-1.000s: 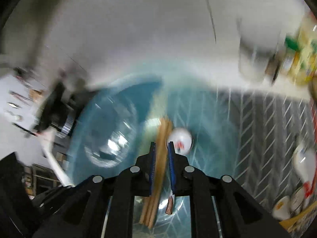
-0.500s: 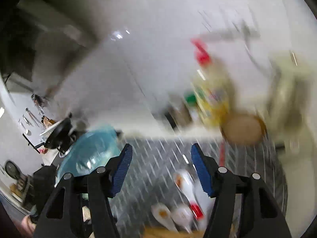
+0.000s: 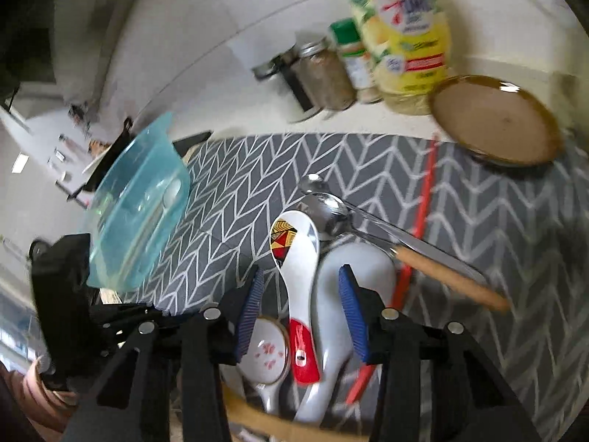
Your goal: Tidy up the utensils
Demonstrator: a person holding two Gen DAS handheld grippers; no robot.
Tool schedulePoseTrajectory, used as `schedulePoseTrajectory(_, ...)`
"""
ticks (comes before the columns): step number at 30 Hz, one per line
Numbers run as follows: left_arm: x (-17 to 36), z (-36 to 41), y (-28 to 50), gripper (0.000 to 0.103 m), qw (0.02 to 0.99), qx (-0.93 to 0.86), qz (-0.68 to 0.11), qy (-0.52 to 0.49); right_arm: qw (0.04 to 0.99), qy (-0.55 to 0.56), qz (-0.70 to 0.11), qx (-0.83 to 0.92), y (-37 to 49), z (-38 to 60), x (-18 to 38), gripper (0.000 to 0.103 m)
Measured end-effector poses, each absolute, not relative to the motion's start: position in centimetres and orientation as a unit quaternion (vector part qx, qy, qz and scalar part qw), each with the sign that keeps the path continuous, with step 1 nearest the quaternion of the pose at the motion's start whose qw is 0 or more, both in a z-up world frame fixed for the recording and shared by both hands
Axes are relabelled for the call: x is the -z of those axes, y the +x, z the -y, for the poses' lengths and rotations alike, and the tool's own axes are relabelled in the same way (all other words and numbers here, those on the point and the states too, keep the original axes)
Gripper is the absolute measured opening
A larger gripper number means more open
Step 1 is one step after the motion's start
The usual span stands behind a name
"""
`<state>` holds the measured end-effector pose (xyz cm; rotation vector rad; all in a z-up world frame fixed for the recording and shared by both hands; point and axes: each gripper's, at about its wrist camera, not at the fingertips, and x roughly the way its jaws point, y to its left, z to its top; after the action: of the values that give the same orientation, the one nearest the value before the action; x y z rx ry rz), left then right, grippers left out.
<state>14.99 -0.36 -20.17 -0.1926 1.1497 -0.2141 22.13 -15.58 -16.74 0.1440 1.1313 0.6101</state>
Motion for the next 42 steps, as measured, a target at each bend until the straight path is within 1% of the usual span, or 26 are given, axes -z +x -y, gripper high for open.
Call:
schedulePoseTrajectory(1,20.1,-0.2,15.1,0.011,0.827,0.101,-0.541,-0.116,0.797,0.058,-0.528,-0.287,22.7,15.1,17.1,0.042)
schedulePoseTrajectory(3,20.1,-0.6,15.2,0.01,0.823,0.095,-0.544,-0.132,0.792,0.046,-0.533,-0.295,23.7,14.4,17.7,0.042)
schedulePoseTrajectory(6,19.2,-1.1,14.8,0.008,0.83,0.09,-0.532,-0.138,0.785,0.02,-0.54,-0.304,25.0,13.0,18.6,0.042)
schedulePoseTrajectory(10,16.5,-1.4,13.9,0.006,0.845,0.097,-0.51,-0.133,0.776,-0.026,-0.54,-0.325,25.3,10.5,19.3,0.042)
schedulePoseTrajectory(11,15.7,-1.5,13.6,0.006,0.849,0.097,-0.503,-0.13,0.778,-0.042,-0.534,-0.328,25.3,9.9,19.4,0.039)
schedulePoseTrajectory(12,15.2,-1.6,13.5,0.006,0.851,0.1,-0.5,-0.129,0.78,-0.055,-0.53,-0.328,25.2,9.4,19.4,0.014)
schedulePoseTrajectory(13,14.4,-1.8,13.3,0.006,0.856,0.097,-0.493,-0.122,0.788,-0.082,-0.523,-0.315,25.1,8.8,19.4,0.011)
schedulePoseTrajectory(15,13.2,-2.3,13.0,0.006,0.863,0.094,-0.482,-0.116,0.791,-0.084,-0.518,-0.313,25.0,8.7,19.2,0.006)
schedulePoseTrajectory(20,11.1,-4.3,12.8,0.006,0.872,0.094,-0.462,-0.132,0.815,-0.014,-0.493,-0.303,24.9,10.5,16.9,0.005)
schedulePoseTrajectory(25,8.5,-6.1,12.8,0.006,0.884,0.1,-0.436,-0.138,0.853,0.039,-0.434,-0.288,24.2,11.6,12.9,0.005)
schedulePoseTrajectory(30,4.6,-9.0,12.0,0.006,0.898,0.104,-0.404,-0.138,0.882,0.054,-0.374,-0.281,23.5,10.0,7.6,0.005)
schedulePoseTrajectory(33,2.2,-11.9,11.4,0.006,0.908,0.099,-0.386,-0.128,0.886,0.052,-0.358,-0.291,23.2,7.5,4.1,0.005)
schedulePoseTrajectory(34,1.8,-12.9,11.3,0.006,0.91,0.095,-0.384,-0.122,0.884,0.054,-0.355,-0.299,23.0,5.9,3.1,0.005)
schedulePoseTrajectory(37,1.3,-17.1,11.0,0.006,0.913,0.073,-0.389,-0.1,0.875,0.06,-0.363,-0.315,22.3,1.3,2.1,0.005)
schedulePoseTrajectory(39,1.9,-19.8,11.1,0.006,0.909,0.063,-0.404,-0.086,0.87,0.059,-0.374,-0.316,21.8,-1.7,2.5,0.005)
schedulePoseTrajectory(42,4.5,-24.3,12.0,0.006,0.892,0.056,-0.445,-0.06,0.856,0.058,-0.412,-0.306,21.3,-6.4,4.6,0.005)
